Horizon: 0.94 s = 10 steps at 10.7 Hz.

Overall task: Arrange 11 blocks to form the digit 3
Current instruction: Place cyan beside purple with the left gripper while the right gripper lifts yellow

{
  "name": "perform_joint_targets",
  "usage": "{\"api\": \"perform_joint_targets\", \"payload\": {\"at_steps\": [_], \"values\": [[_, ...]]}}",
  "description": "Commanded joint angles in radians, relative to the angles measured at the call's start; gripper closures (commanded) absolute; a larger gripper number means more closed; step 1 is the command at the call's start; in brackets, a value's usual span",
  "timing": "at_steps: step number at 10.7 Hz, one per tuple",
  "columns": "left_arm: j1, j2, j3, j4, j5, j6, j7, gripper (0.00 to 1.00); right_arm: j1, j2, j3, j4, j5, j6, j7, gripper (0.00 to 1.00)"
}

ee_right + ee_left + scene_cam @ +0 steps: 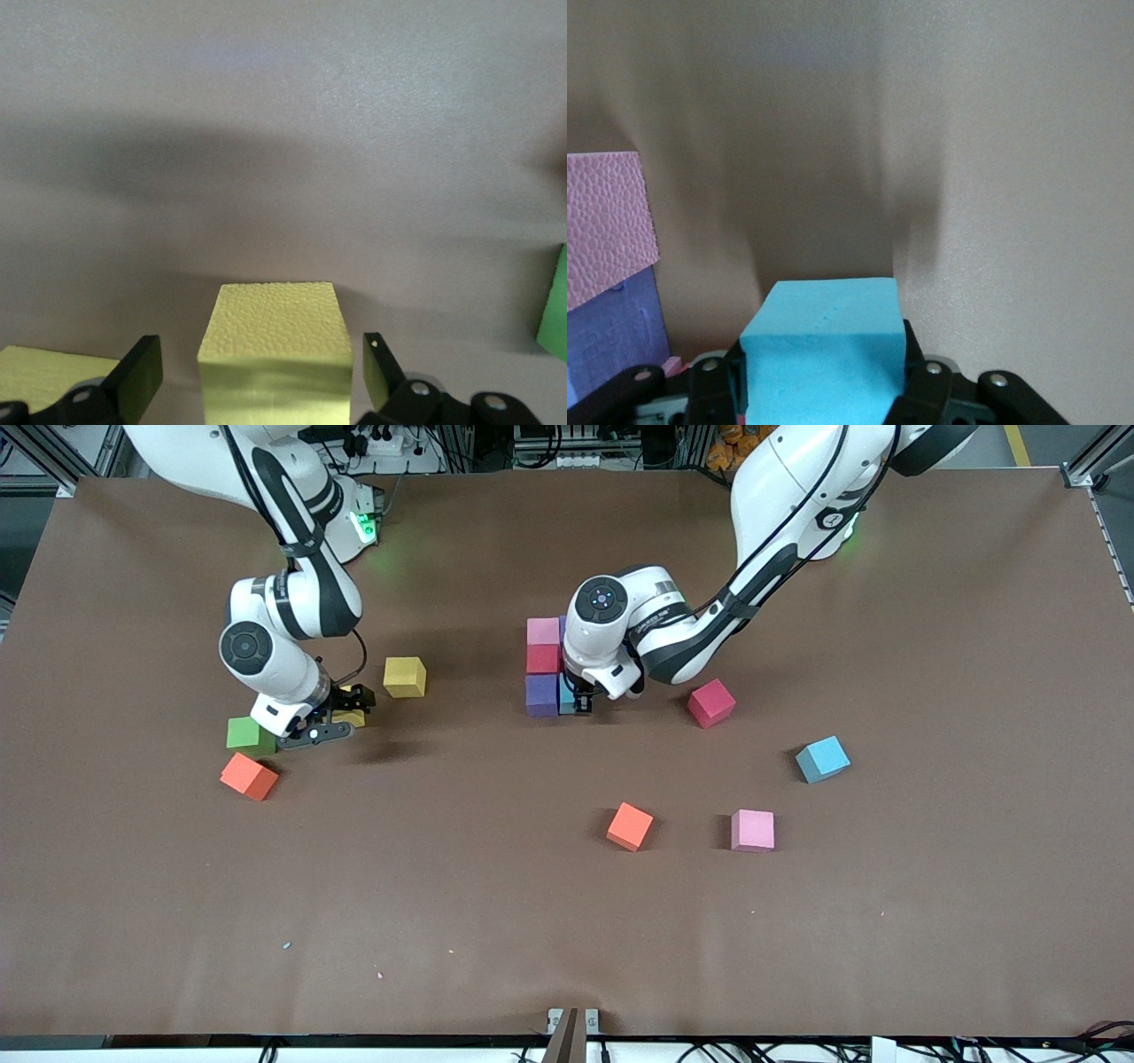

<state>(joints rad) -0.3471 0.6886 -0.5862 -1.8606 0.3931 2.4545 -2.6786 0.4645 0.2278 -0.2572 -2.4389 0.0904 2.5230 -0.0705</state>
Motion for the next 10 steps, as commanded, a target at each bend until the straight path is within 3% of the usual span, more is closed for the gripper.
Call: {"api": "perform_joint_targets", "payload": {"at_steps": [1,7,8,9,10], "values": [[-0.015,0.008,0.014,0.014,0.036,0.003,-0.023,1.00,-0.015,0.001,0.004,-0.009,-0.009,0.013,-0.014,0.00],[-0.045,0.023,0.032,0.038,0.050,0.003,-0.026,1.00,-0.024,0.012,0.004,-0.020,-0.009,0.014,-0.014,0.00],[-0.049,0.025,0.032,0.038,0.049,0.003,-0.026,1.00,-0.024,0.012,0.004,-0.022,-0.009,0.019,-0.015,0.13],[-0.050,0.026,0.034,0.043,0.050,0.003,-0.026,1.00,-0.023,0.012,0.004,-0.028,-0.009,0.020,-0.015,0.58],[-0.050,0.029,0.034,0.044,0.050,0.003,-0.024,1.00,-0.023,0.012,0.004,-0.029,-0.009,0.020,-0.015,0.81]]}}
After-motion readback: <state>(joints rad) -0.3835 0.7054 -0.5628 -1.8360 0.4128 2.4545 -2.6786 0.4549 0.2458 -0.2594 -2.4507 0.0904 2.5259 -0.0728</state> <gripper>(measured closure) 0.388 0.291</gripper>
